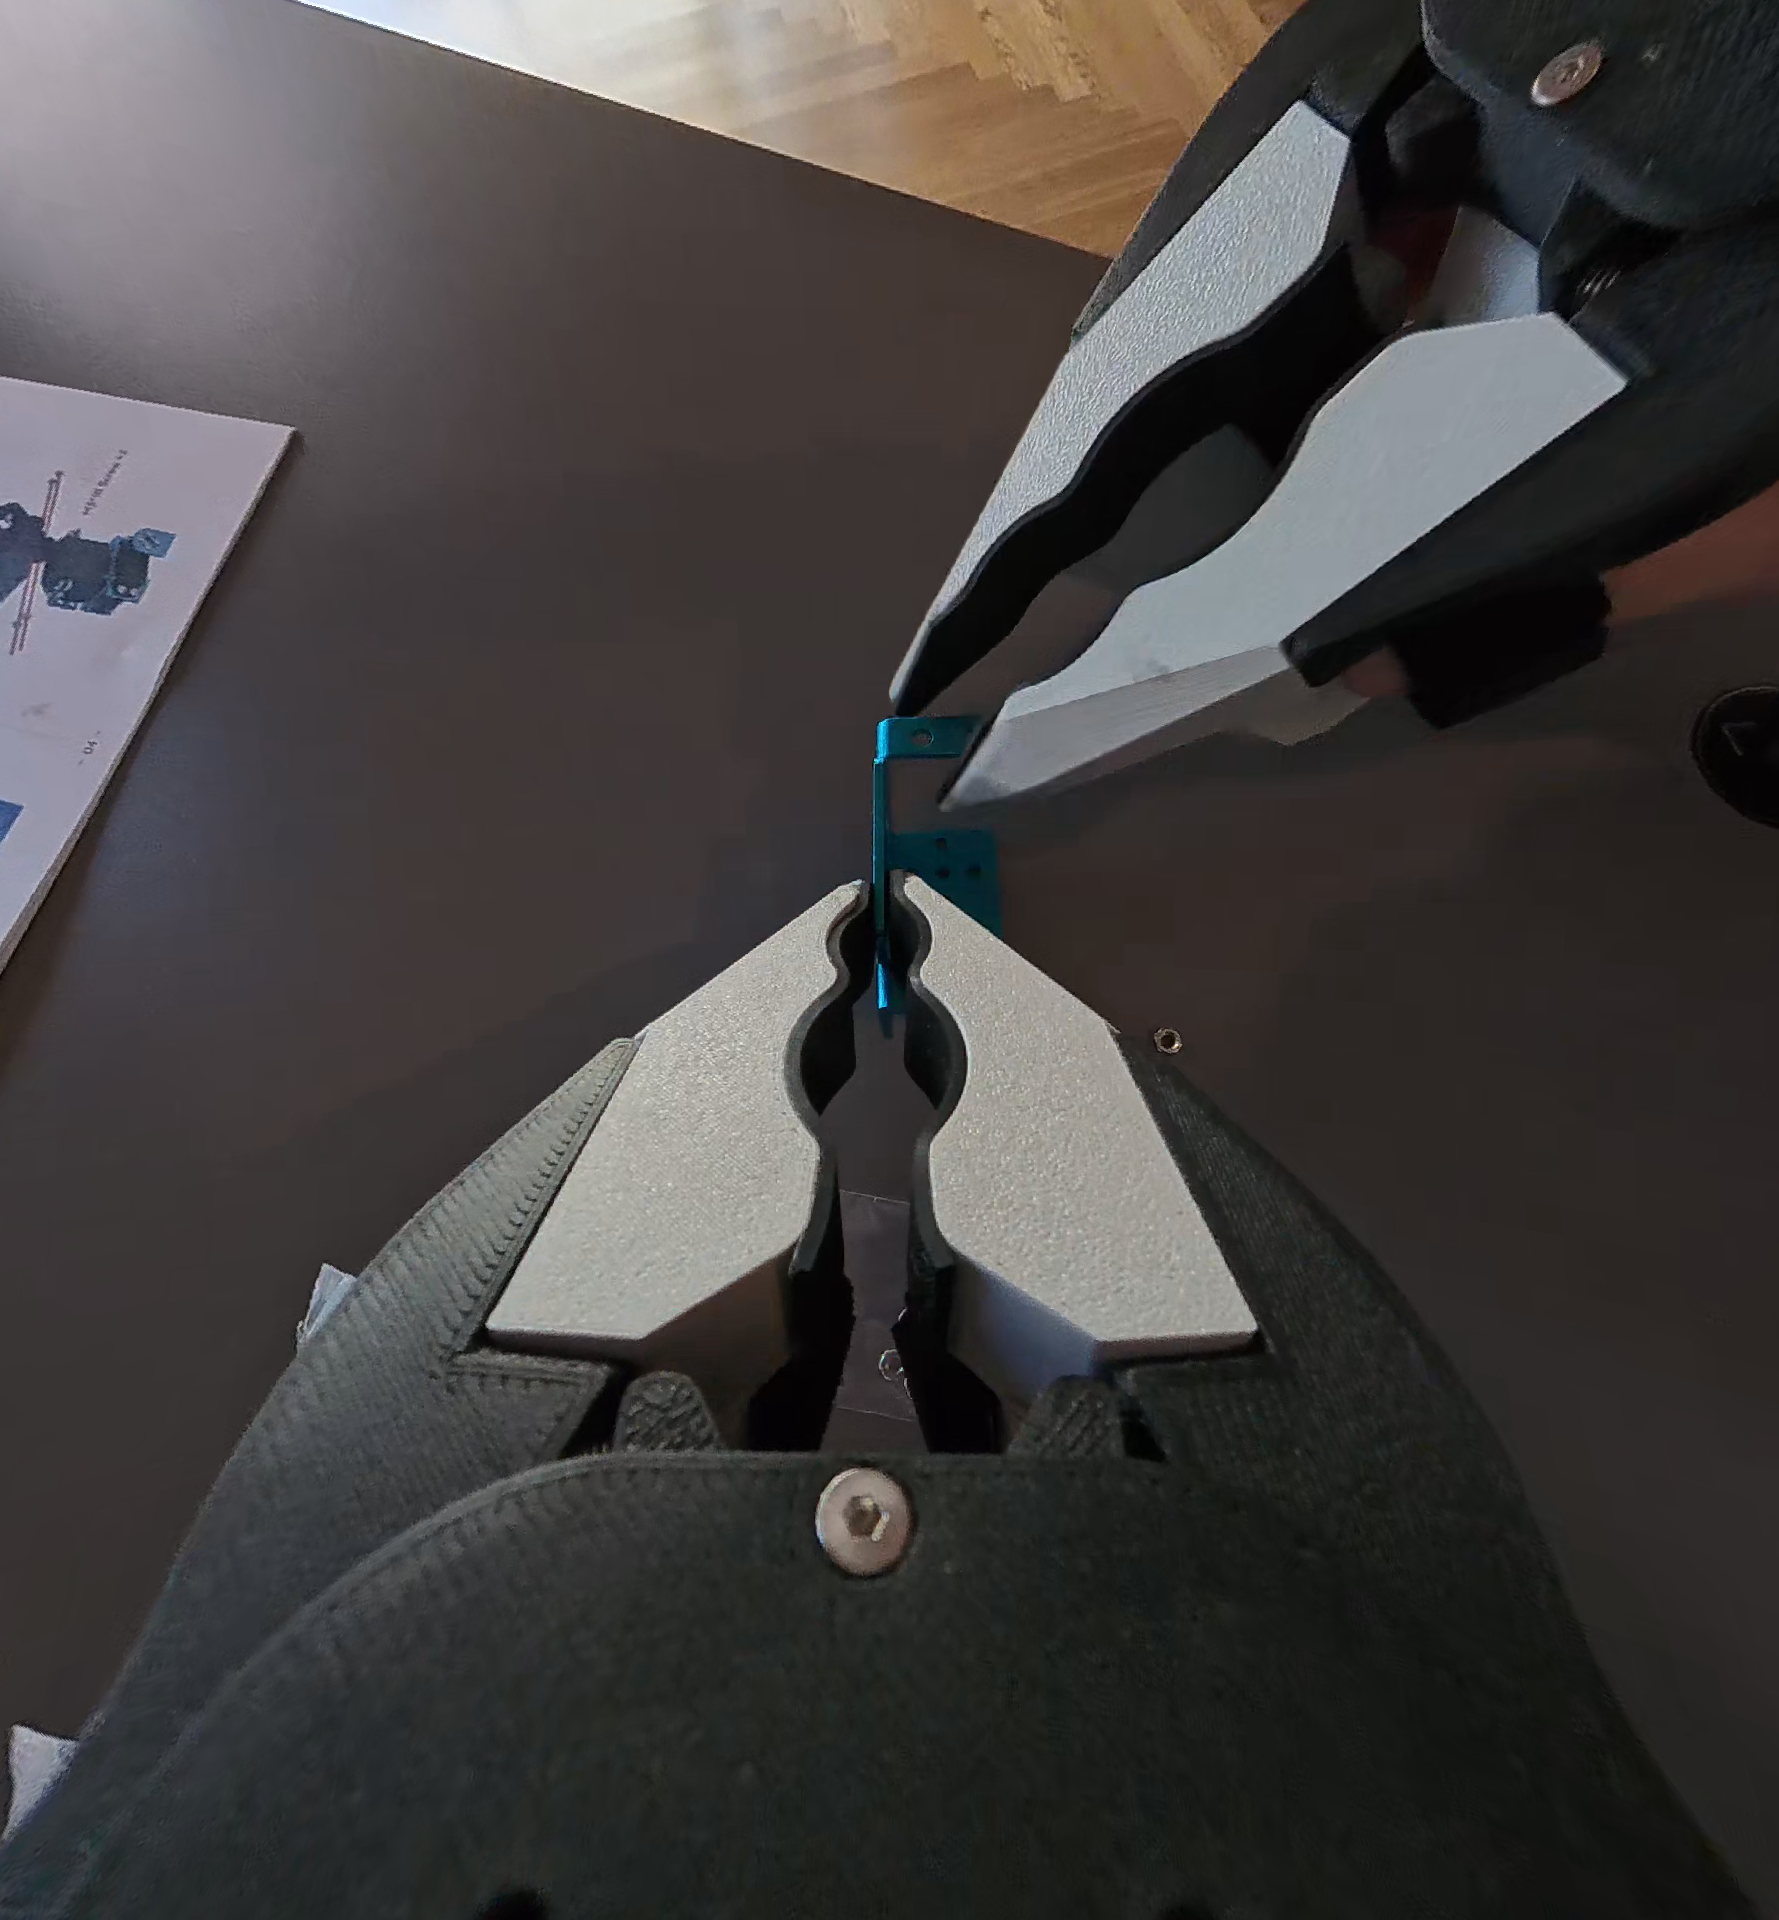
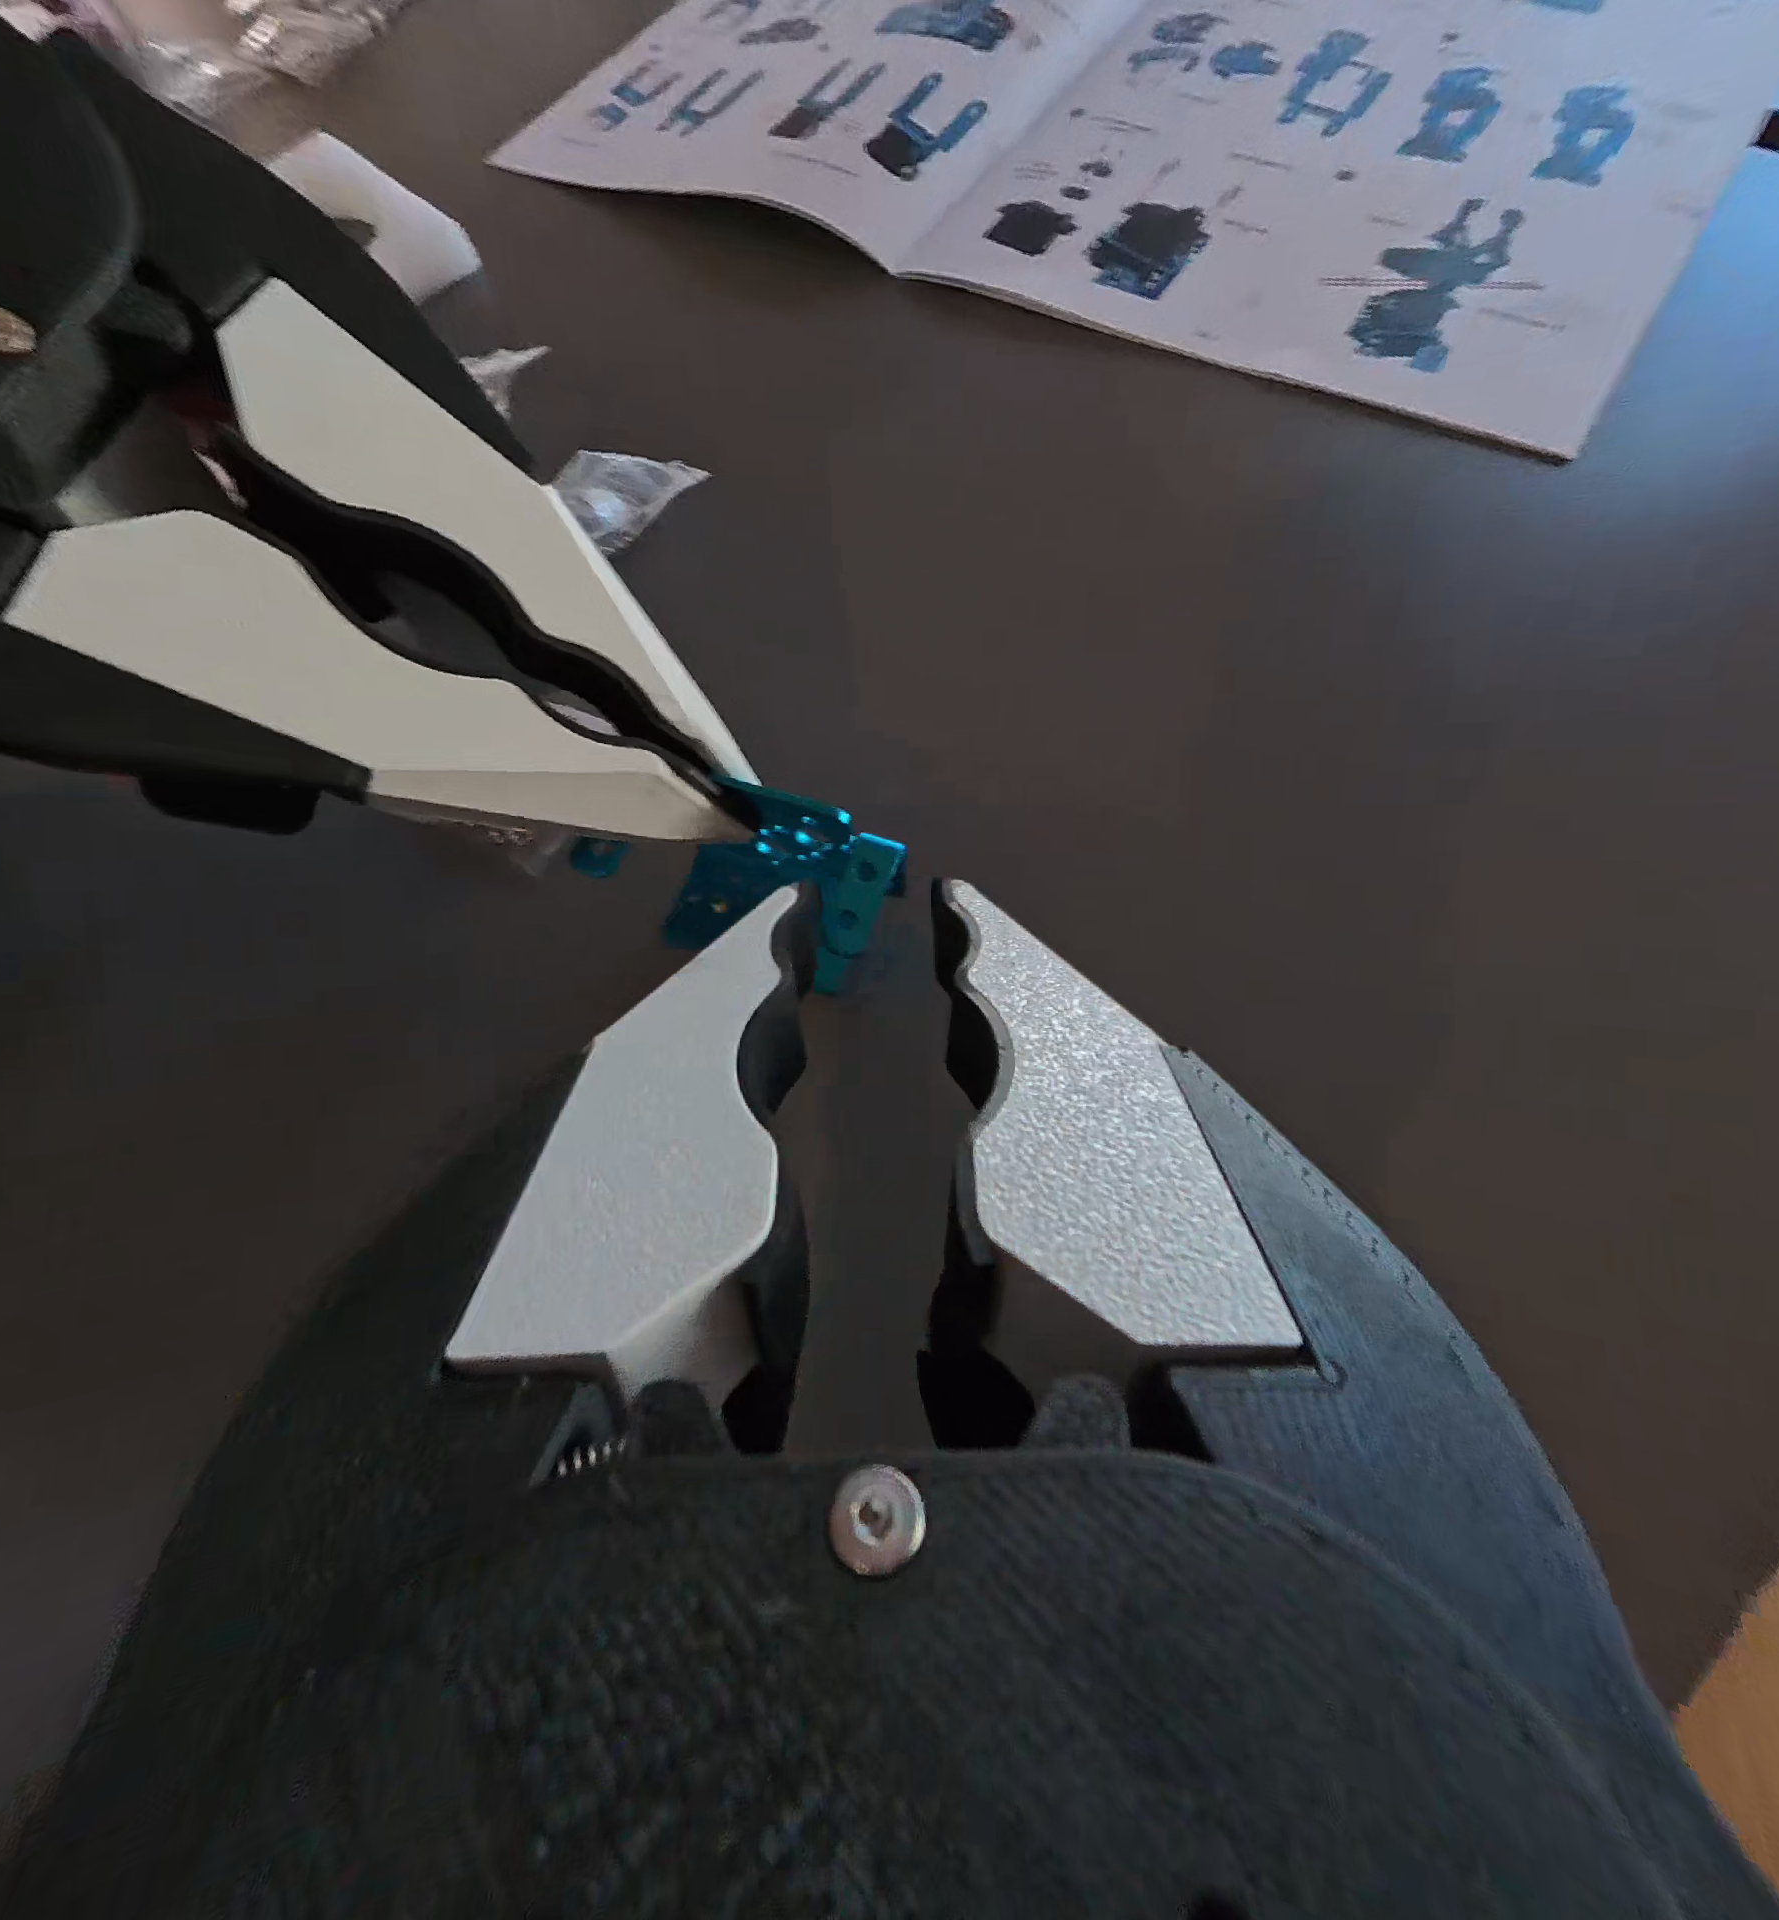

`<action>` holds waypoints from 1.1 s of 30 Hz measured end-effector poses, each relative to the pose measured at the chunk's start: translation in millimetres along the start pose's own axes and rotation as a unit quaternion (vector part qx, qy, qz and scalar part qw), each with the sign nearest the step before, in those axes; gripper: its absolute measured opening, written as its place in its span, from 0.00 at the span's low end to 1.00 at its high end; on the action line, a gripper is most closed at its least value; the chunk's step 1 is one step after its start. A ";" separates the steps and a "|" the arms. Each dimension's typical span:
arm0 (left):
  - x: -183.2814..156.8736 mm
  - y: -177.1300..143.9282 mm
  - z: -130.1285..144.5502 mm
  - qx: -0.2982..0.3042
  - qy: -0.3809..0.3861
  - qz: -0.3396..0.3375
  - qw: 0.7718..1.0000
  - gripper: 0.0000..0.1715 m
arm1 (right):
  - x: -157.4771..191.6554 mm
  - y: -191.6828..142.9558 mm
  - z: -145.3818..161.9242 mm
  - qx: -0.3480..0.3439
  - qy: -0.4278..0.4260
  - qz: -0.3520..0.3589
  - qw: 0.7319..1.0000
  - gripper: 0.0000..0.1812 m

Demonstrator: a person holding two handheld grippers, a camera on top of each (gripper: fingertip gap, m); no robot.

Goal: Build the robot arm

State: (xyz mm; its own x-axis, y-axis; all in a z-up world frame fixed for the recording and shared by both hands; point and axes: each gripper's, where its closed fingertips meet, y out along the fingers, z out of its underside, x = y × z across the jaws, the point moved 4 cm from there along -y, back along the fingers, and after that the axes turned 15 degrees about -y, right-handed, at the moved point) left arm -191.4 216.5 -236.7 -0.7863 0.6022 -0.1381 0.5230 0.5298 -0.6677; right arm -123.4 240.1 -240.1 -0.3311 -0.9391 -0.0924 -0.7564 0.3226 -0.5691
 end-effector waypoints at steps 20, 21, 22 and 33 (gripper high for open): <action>5.6 1.7 0.1 0.036 -0.065 0.064 0.995 0.11 | 2.4 2.3 -7.2 0.016 -0.067 0.053 0.996 0.05; 6.2 2.4 -0.6 0.044 -0.067 0.067 0.994 0.11 | 2.1 2.2 -7.0 0.017 -0.070 0.055 0.996 0.05; 6.2 3.0 -1.2 0.052 -0.068 0.072 0.994 0.11 | 1.6 2.2 -7.1 0.018 -0.073 0.059 0.995 0.05; 2.8 10.5 -6.2 0.102 -0.067 0.075 0.990 0.06 | -0.1 0.8 -8.8 0.015 -0.079 0.072 0.994 0.05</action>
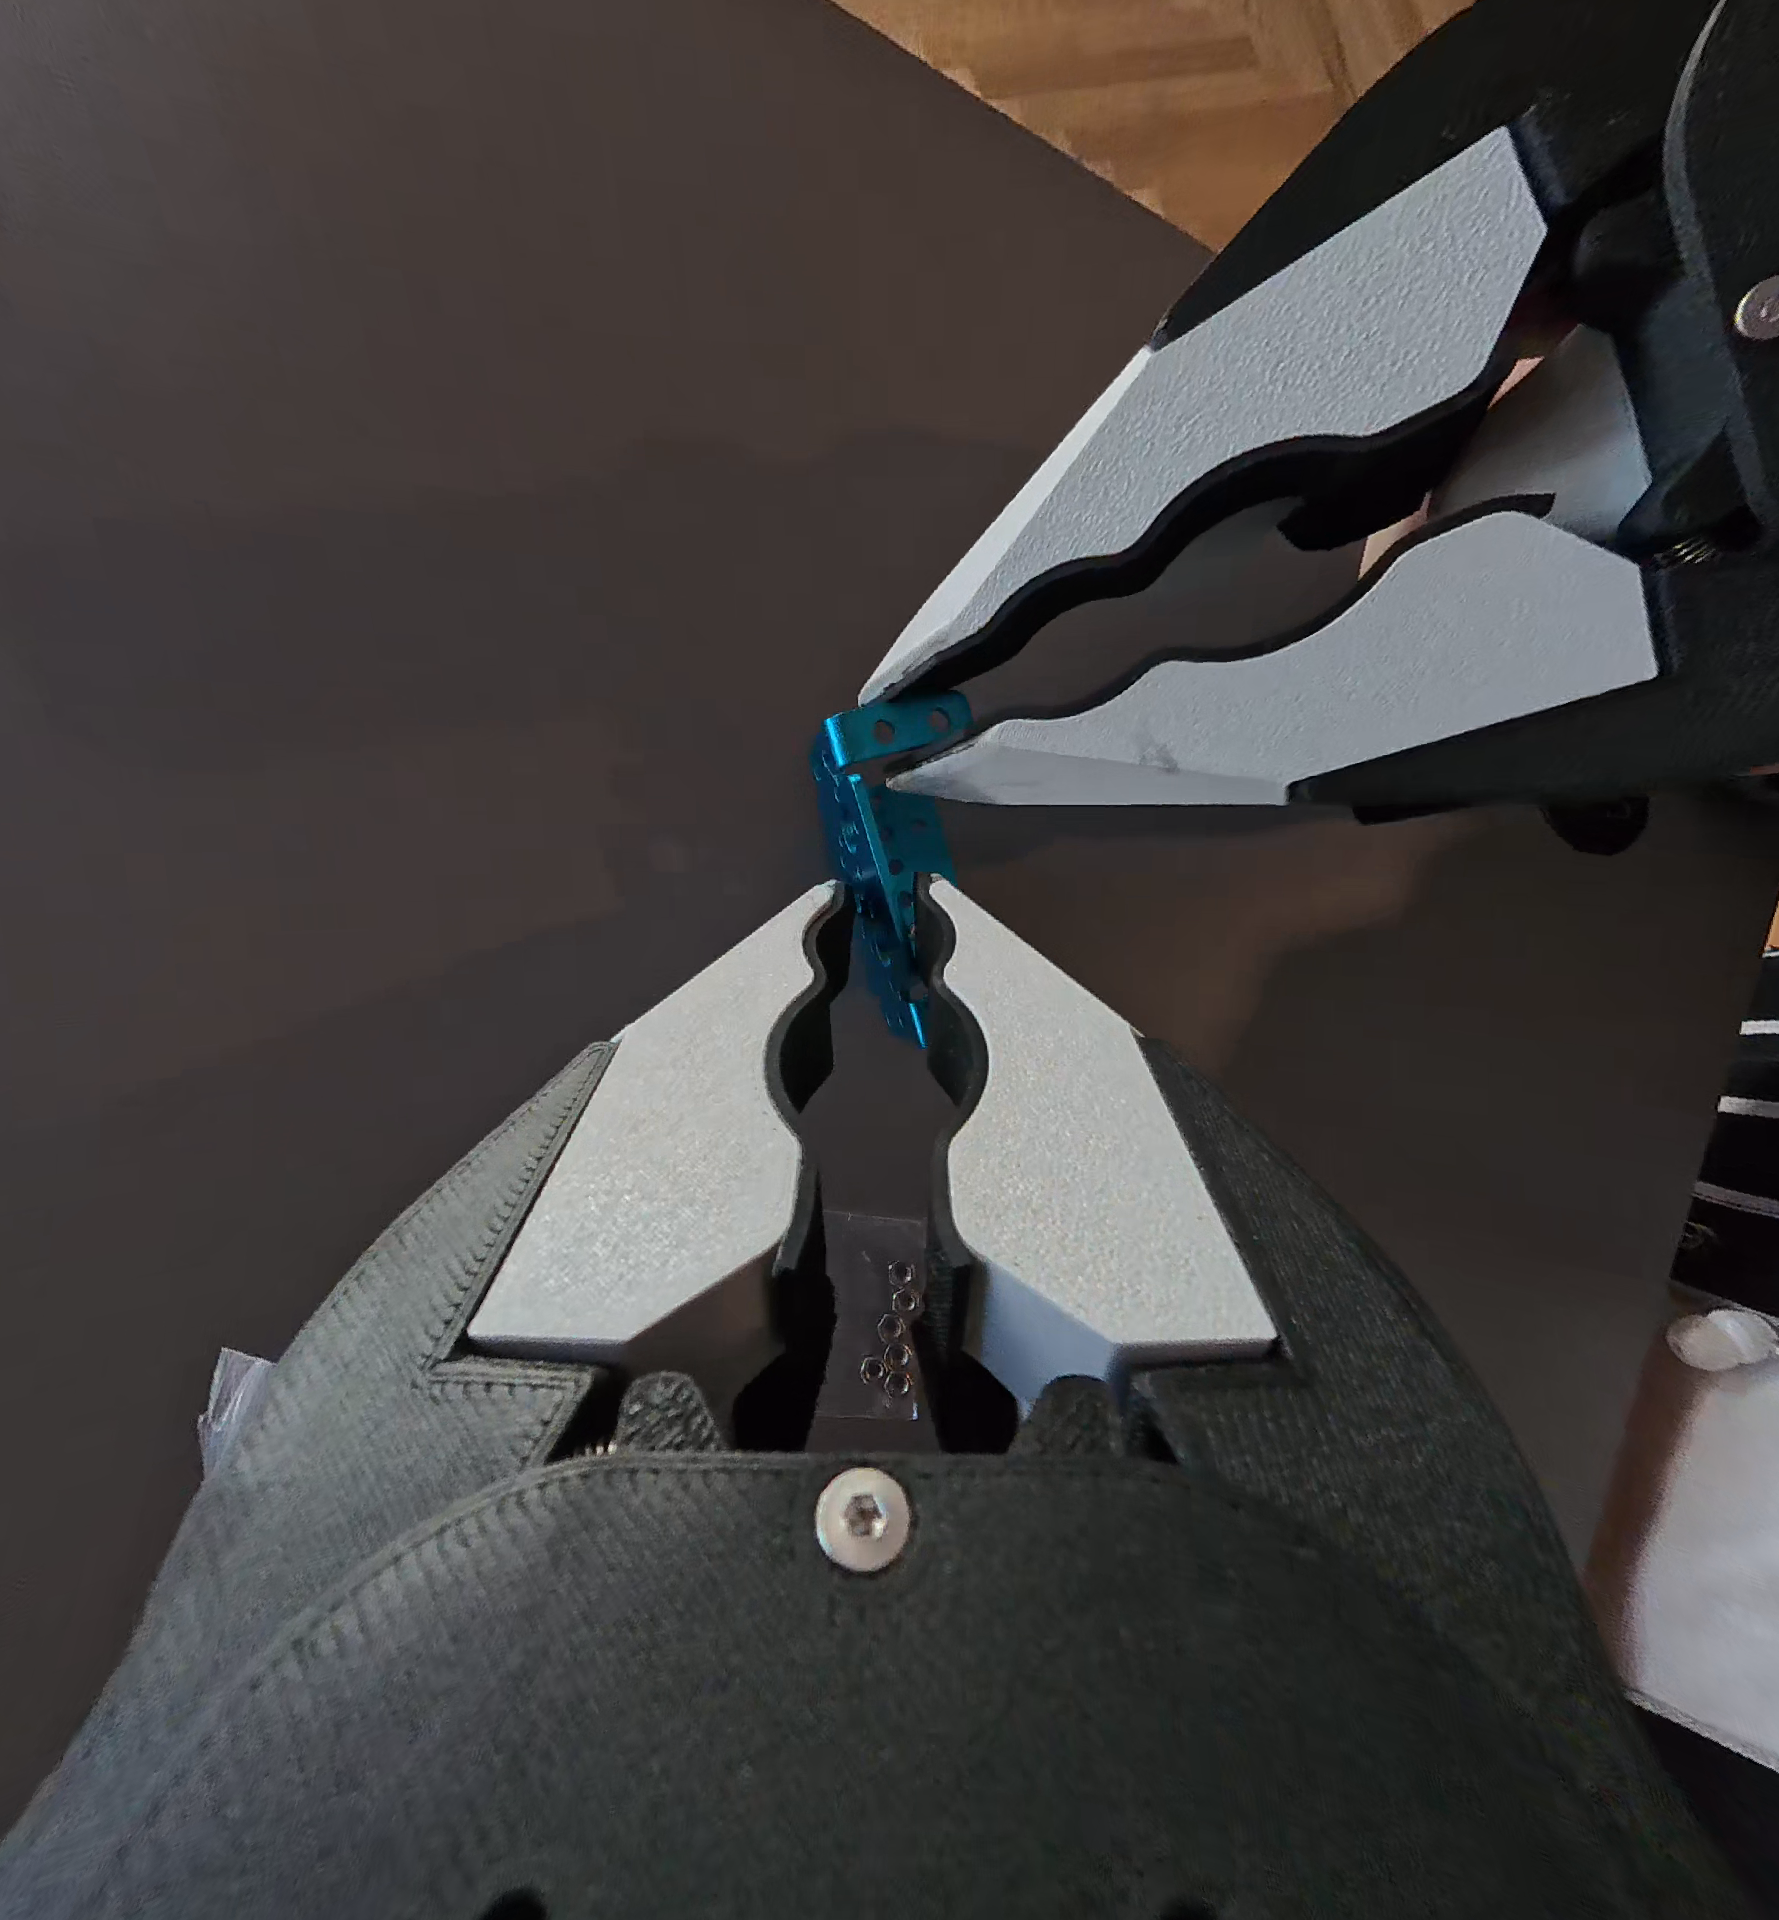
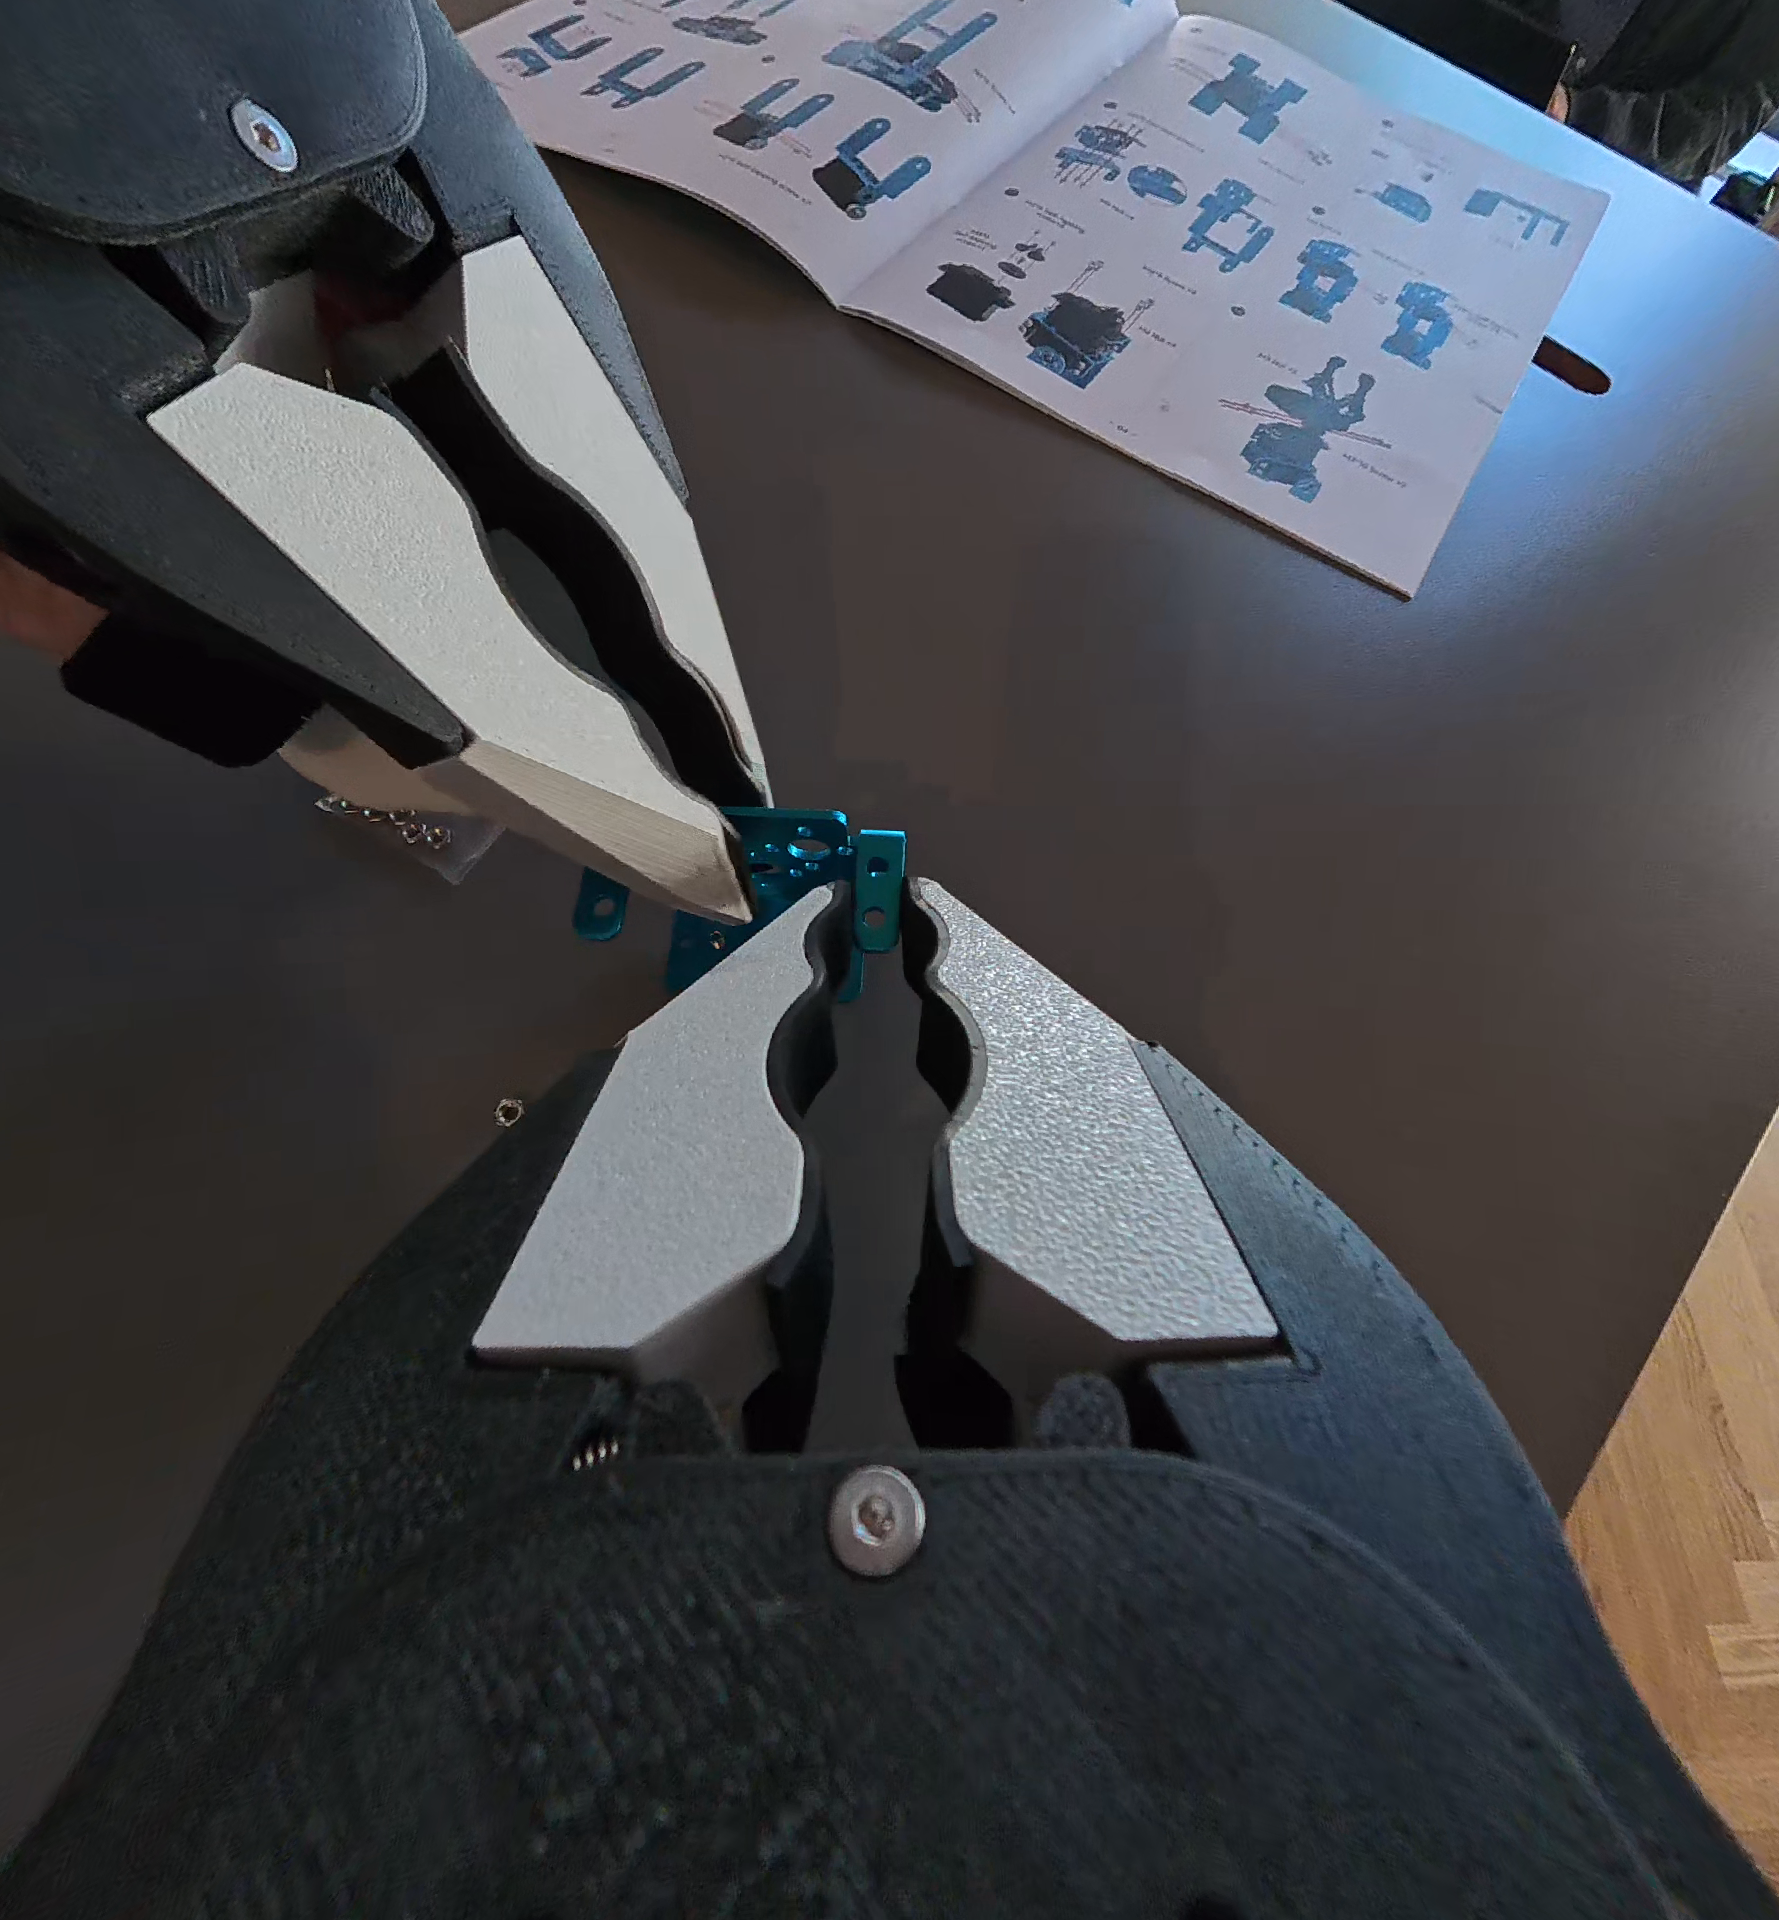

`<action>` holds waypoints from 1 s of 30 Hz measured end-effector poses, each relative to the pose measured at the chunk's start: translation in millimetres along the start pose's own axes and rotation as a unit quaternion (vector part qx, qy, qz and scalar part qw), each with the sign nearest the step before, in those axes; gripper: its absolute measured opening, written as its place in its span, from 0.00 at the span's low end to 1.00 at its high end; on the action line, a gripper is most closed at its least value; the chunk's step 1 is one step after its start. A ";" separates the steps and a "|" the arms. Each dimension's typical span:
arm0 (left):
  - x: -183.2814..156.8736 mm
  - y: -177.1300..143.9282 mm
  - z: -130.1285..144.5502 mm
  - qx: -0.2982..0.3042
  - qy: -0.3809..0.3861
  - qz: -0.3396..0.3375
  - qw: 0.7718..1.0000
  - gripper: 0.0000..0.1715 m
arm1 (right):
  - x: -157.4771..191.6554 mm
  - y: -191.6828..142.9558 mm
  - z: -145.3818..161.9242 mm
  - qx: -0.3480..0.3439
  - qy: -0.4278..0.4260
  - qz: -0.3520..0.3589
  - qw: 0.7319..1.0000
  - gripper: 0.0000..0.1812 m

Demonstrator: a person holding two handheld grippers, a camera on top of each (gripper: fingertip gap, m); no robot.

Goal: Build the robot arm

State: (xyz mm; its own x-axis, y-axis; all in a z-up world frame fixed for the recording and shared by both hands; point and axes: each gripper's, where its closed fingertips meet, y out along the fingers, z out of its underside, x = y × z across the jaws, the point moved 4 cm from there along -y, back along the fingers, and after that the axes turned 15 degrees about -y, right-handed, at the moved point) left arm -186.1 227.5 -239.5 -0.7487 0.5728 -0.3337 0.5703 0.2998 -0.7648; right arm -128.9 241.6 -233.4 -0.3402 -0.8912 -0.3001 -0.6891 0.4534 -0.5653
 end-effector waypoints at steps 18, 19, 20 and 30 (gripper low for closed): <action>0.2 -11.5 -4.5 -0.044 0.006 0.018 0.999 0.06 | 0.1 2.2 -1.0 0.005 0.009 0.001 1.000 0.05; 0.9 -11.7 -3.5 -0.045 0.005 0.016 0.999 0.06 | -0.1 2.3 -0.8 0.006 0.010 0.002 1.000 0.05; 1.3 -11.7 -2.5 -0.046 0.005 0.014 0.999 0.06 | -0.2 2.4 -0.6 0.007 0.011 0.002 1.000 0.05; -0.1 -33.8 6.5 -0.138 0.019 0.036 0.990 0.28 | 0.2 3.4 -0.6 0.012 0.008 0.007 1.000 0.05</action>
State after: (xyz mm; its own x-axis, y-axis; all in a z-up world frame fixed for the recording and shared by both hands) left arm -207.4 212.4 -217.2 -0.6919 0.6271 -0.3577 0.6968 0.4505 -0.5581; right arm -131.7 242.9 -234.9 -0.3599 -0.8847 -0.2963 -0.6690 0.4661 -0.5789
